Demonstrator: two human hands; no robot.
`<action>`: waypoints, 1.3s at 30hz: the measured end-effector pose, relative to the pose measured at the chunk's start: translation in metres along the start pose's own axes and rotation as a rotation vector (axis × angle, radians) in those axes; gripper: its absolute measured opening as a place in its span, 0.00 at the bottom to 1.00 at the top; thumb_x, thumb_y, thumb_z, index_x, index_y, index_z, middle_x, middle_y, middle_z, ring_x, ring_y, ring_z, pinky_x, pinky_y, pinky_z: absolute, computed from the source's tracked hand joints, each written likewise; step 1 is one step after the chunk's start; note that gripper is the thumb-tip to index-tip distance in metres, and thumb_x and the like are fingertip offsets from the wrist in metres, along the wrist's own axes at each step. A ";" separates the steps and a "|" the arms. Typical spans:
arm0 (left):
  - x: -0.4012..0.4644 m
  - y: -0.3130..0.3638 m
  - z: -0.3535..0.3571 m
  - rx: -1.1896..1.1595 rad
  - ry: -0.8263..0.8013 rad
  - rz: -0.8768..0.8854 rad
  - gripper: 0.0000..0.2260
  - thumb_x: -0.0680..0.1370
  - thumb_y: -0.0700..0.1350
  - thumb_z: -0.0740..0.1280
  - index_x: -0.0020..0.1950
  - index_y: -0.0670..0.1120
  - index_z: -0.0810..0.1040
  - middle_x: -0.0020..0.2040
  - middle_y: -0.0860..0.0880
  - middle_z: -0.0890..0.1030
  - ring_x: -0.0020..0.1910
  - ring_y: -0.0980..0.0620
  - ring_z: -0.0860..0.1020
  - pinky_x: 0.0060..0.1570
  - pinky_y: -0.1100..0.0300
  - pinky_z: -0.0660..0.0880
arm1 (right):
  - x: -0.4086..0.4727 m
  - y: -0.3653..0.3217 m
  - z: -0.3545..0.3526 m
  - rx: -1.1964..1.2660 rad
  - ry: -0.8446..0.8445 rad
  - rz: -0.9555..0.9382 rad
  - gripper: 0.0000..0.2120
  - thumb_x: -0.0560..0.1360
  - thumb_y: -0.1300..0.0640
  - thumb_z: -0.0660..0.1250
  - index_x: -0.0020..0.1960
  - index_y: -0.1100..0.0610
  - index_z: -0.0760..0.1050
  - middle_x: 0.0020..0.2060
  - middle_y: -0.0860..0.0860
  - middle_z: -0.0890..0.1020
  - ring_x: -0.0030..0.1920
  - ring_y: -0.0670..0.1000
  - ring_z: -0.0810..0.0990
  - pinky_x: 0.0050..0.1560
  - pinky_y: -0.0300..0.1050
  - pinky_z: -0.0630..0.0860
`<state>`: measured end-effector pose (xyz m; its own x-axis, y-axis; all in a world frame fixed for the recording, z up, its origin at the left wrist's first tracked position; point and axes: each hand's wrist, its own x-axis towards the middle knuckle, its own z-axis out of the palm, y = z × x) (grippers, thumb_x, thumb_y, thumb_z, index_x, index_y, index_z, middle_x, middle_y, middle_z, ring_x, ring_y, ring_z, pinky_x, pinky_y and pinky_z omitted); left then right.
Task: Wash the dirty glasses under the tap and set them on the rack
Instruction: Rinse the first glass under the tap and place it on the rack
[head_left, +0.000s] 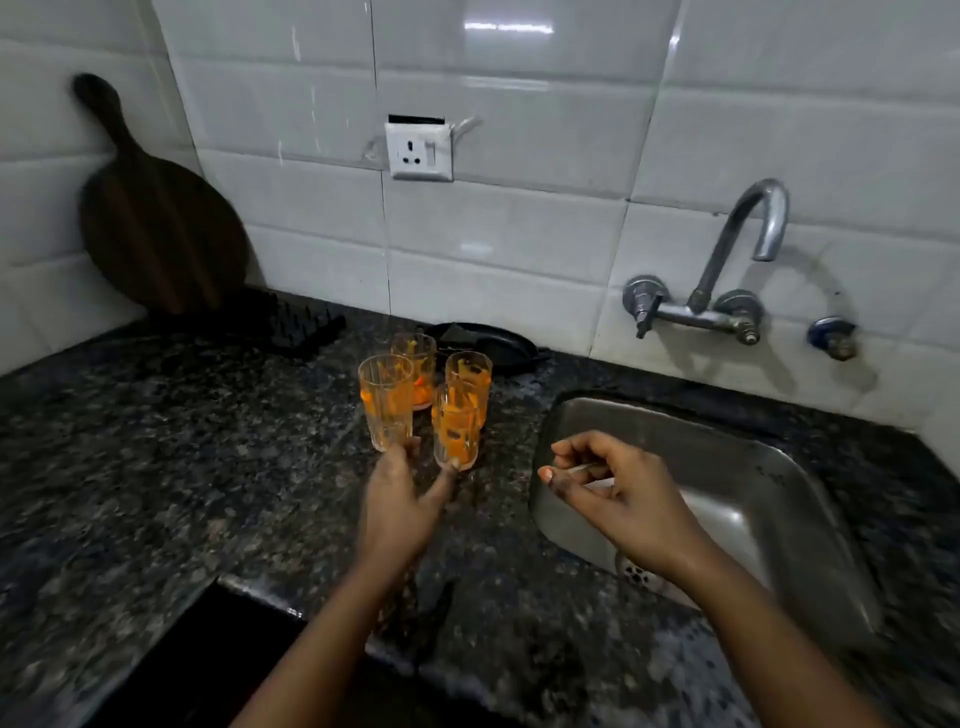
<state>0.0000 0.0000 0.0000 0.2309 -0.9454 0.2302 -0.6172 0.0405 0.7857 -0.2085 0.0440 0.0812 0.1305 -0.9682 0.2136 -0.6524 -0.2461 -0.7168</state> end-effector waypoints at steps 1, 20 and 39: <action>0.013 -0.003 0.009 0.007 -0.056 -0.039 0.28 0.72 0.56 0.68 0.65 0.42 0.68 0.61 0.42 0.75 0.60 0.45 0.74 0.58 0.52 0.74 | 0.011 0.005 0.003 0.015 0.002 0.018 0.10 0.71 0.50 0.70 0.51 0.52 0.77 0.44 0.46 0.82 0.44 0.43 0.79 0.40 0.33 0.75; 0.053 0.014 0.090 -0.104 0.034 -0.235 0.30 0.57 0.53 0.80 0.55 0.49 0.75 0.49 0.47 0.83 0.50 0.45 0.81 0.50 0.54 0.77 | 0.113 0.106 -0.041 -0.047 0.062 0.150 0.12 0.71 0.55 0.72 0.51 0.58 0.77 0.41 0.52 0.82 0.40 0.48 0.80 0.41 0.33 0.75; 0.081 0.108 0.145 -0.301 -0.192 0.239 0.45 0.54 0.51 0.80 0.67 0.65 0.62 0.50 0.75 0.76 0.47 0.70 0.79 0.49 0.68 0.77 | 0.236 0.157 -0.075 -0.472 0.383 0.209 0.26 0.77 0.61 0.59 0.72 0.54 0.54 0.66 0.61 0.65 0.58 0.64 0.73 0.45 0.53 0.72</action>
<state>-0.1576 -0.1194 0.0203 -0.0537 -0.9397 0.3378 -0.3829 0.3318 0.8621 -0.3362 -0.2193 0.0693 -0.2541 -0.8870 0.3856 -0.9051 0.0775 -0.4181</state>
